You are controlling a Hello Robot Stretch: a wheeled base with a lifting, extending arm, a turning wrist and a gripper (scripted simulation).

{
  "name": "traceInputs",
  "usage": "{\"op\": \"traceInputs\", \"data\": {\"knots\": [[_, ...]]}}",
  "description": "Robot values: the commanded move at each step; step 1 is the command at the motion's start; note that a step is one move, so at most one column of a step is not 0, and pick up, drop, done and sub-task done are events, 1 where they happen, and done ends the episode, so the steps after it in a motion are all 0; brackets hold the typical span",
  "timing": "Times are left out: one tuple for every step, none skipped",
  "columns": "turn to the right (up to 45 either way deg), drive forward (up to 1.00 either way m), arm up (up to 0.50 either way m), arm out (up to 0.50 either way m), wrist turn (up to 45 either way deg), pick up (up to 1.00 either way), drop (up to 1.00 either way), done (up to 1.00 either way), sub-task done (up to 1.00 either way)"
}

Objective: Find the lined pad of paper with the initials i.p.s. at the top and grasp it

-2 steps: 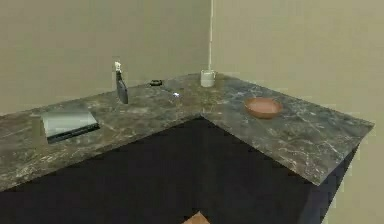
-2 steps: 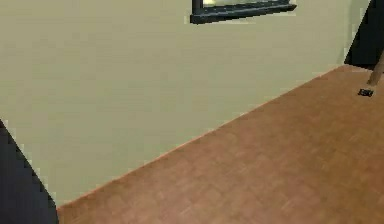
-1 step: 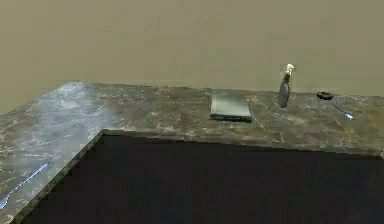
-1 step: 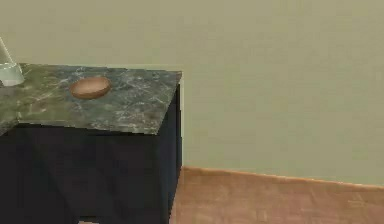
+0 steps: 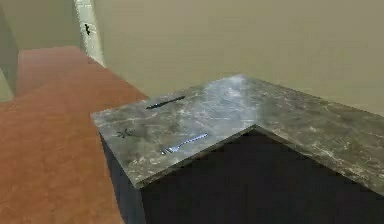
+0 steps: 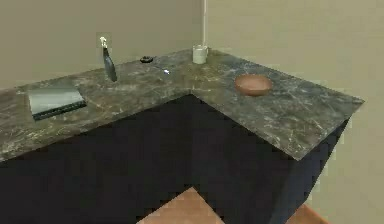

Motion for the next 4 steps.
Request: {"op": "traceInputs", "data": {"knots": [[-30.0,0.0,0.0,0.0,0.0,0.0,0.0,0.0,0.0],[45.0,0.0,0.0,0.0,0.0,0.0,0.0,0.0,0.0],[45.0,0.0,0.0,0.0,0.0,0.0,0.0,0.0,0.0],[18.0,0.0,0.0,0.0,0.0,0.0,0.0,0.0,0.0]]}}
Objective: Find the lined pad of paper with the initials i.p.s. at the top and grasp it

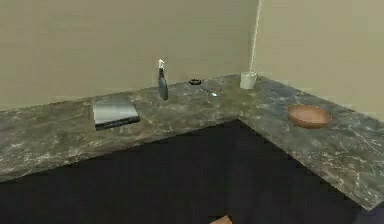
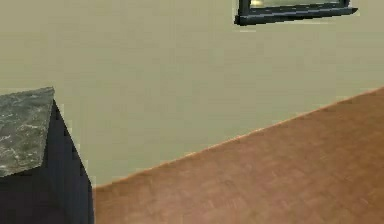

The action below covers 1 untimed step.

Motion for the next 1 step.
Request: {"op": "traceInputs", "data": {"knots": [[0.0,0.65,0.0,0.0,0.0,0.0,0.0,0.0,0.0]]}}
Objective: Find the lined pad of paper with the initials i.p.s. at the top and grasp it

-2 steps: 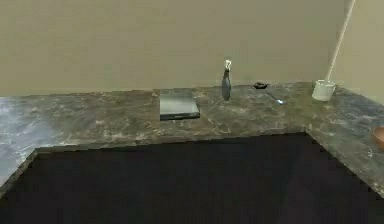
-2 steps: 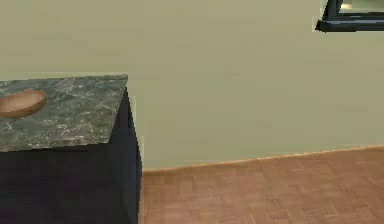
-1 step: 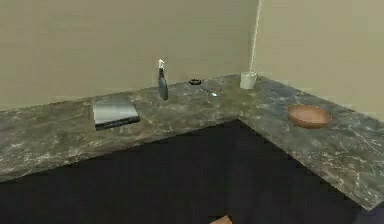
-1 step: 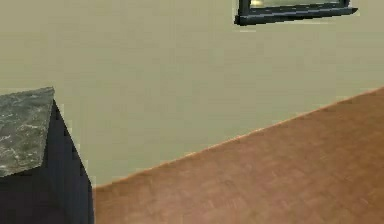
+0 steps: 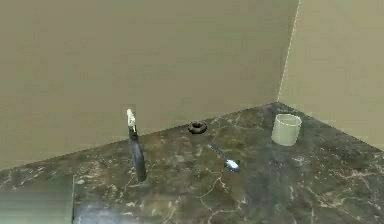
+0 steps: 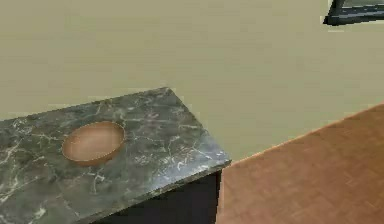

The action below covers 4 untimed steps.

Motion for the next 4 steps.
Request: {"op": "traceInputs", "data": {"knots": [[-45.0,0.0,0.0,0.0,0.0,0.0,0.0,0.0,0.0],[-45.0,0.0,0.0,0.0,0.0,0.0,0.0,0.0,0.0],[-39.0,0.0,0.0,0.0,0.0,0.0,0.0,0.0,0.0],[0.0,0.0,0.5,0.0,0.0,0.0,0.0,0.0,0.0]]}}
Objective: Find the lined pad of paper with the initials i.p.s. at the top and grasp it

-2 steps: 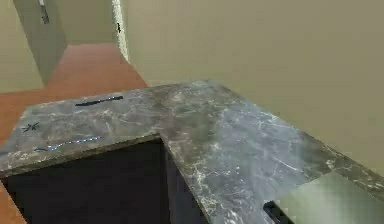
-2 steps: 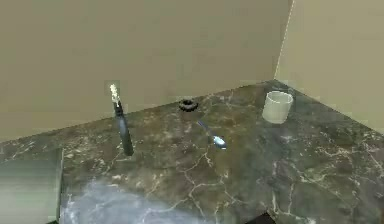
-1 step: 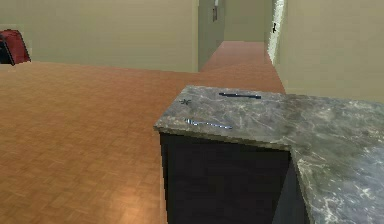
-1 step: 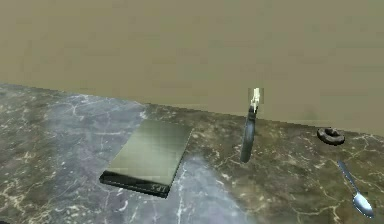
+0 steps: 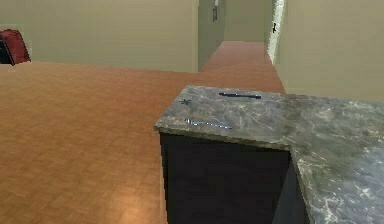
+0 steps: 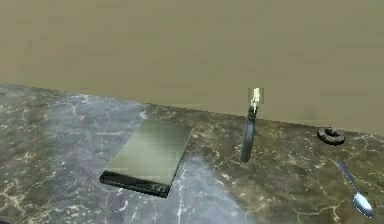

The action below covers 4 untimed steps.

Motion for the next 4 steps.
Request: {"op": "traceInputs", "data": {"knots": [[0.0,0.0,0.38,0.0,0.0,0.0,0.0,0.0,0.0],[0.0,0.0,0.0,0.06,0.0,0.0,0.0,0.0,0.0],[0.0,0.0,0.0,0.0,45.0,0.0,0.0,0.0,0.0],[0.0,0.0,0.0,0.0,45.0,0.0,0.0,0.0,0.0]]}}
